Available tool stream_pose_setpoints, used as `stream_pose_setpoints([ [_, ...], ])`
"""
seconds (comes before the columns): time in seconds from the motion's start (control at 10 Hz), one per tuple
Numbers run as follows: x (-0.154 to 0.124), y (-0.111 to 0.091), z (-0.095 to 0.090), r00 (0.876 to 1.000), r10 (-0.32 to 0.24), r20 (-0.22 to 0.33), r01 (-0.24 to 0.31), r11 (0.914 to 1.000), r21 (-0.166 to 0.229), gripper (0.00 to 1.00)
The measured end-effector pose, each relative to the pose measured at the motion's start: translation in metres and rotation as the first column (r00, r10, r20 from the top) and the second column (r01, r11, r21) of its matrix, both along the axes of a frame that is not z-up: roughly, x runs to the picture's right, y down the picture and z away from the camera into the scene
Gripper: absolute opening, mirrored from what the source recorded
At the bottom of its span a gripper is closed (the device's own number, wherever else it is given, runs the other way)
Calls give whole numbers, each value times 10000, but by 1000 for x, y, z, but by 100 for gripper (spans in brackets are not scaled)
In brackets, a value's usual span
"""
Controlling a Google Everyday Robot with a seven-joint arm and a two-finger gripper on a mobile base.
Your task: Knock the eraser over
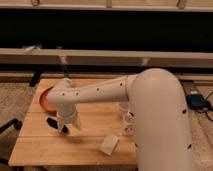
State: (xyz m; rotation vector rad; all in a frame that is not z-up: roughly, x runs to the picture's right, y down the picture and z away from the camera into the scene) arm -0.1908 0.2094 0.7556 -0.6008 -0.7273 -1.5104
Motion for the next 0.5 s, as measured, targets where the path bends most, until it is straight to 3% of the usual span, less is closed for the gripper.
stream_pose_setpoints([
  [0.5,-9,6,0,9998,-113,168,115,9999,-122,67],
])
